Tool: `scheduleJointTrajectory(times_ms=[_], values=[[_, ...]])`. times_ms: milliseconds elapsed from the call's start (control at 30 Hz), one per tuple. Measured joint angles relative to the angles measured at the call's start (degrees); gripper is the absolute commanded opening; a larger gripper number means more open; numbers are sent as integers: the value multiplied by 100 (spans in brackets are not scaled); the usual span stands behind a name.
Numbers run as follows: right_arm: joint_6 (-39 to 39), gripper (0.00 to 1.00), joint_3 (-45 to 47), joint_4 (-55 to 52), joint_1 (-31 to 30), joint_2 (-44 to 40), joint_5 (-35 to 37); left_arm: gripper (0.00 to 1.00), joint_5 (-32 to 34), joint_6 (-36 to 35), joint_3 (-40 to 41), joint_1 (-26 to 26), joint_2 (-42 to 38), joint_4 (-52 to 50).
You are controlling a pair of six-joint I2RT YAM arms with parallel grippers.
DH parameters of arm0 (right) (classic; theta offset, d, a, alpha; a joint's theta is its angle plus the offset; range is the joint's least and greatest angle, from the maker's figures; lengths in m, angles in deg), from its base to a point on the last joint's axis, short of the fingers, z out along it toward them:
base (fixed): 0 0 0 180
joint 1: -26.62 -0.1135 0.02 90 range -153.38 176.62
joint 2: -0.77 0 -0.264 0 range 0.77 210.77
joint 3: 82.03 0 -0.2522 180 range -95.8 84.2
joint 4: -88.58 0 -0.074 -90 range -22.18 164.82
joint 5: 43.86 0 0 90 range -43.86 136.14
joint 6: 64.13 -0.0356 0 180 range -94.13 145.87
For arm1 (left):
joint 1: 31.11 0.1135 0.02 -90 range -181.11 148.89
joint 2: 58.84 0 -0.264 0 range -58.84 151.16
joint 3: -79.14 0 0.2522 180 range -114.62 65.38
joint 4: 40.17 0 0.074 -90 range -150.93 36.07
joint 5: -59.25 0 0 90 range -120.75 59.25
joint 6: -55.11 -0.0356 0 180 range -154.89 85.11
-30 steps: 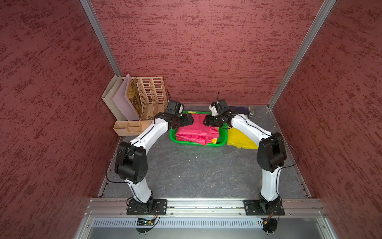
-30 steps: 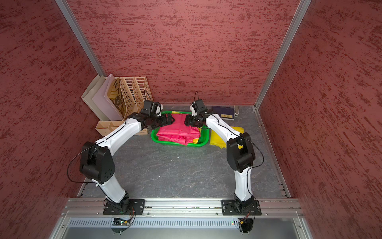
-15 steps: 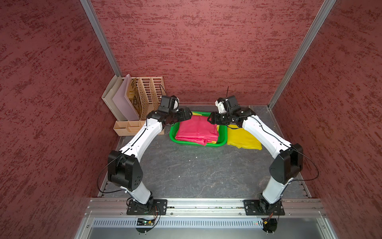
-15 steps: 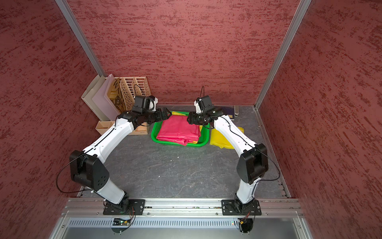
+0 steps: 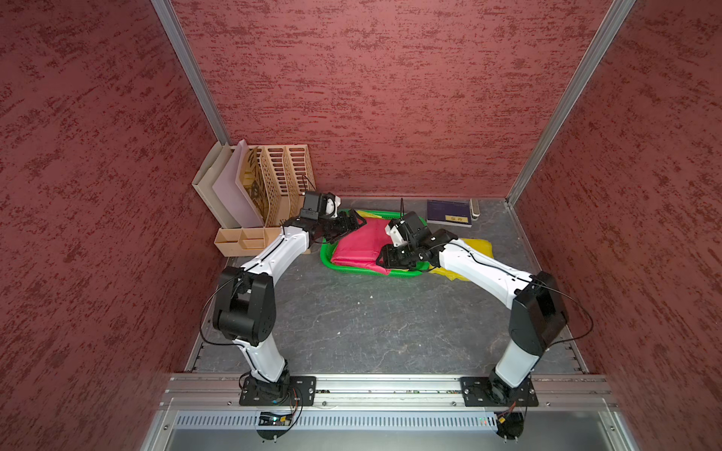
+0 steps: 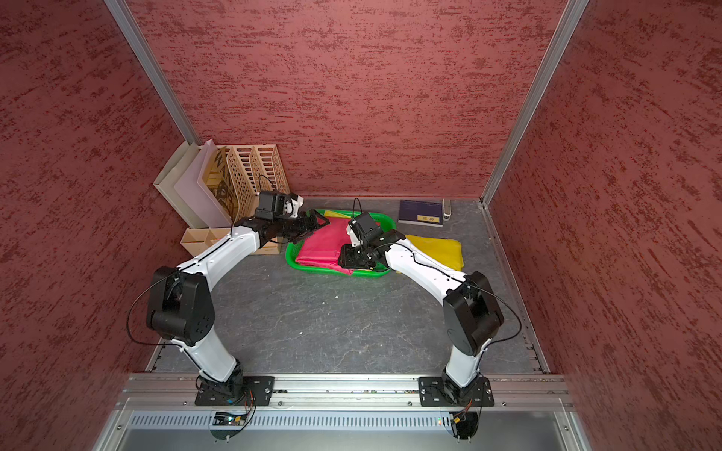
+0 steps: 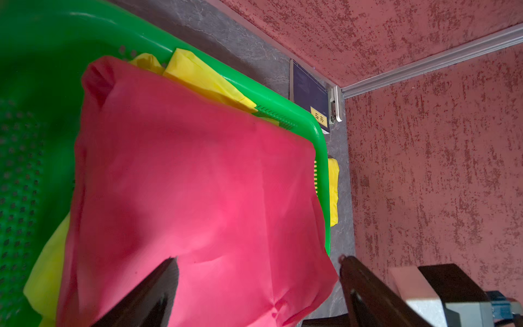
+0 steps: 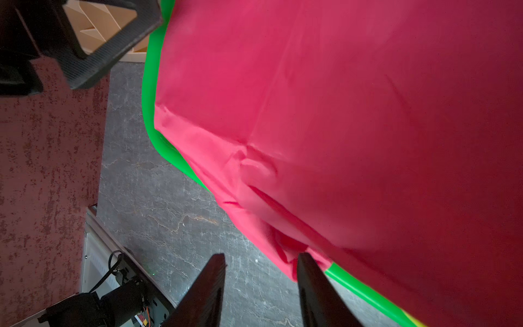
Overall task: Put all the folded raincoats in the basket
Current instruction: Place the raincoat in the basket.
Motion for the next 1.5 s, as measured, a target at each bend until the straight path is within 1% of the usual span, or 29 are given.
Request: scheduleJointTrajectory(times_ms=[200, 300, 567, 800, 867, 967, 1100, 1233, 1300, 1367, 1433, 1500], values=[[-35, 49, -72, 168, 0, 549, -33, 95, -162, 55, 22, 39, 31, 166], [-9, 49, -282, 131, 52, 750, -22, 95, -195, 55, 42, 42, 31, 195], [315, 47, -931, -24, 404, 1248, 35, 95, -199, 55, 55, 44, 31, 216], [525, 46, -981, -92, 579, 1554, 114, 95, -197, 55, 170, 42, 31, 256], [522, 46, -929, -48, 579, 1526, 101, 95, -195, 52, 179, 42, 31, 251], [509, 47, -590, 90, 577, 1309, 44, 94, -188, 39, 179, 35, 31, 232], [455, 47, -179, 46, 579, 730, -7, 94, -7, -55, 168, -20, 31, 52], [433, 47, -162, -2, 579, -72, -13, 94, 321, -225, -15, -208, 31, -264], [442, 45, -247, -28, 579, -409, 7, 94, 431, -273, -140, -313, 31, -317], [492, 41, -511, -70, 586, -509, 66, 93, 485, -297, -284, -396, 33, -343], [522, 38, -857, -101, 621, -385, 92, 92, 520, -295, -404, -461, 46, -339], [553, 34, -1244, -94, 688, -22, 83, 90, 553, -273, -501, -485, 118, -299]])
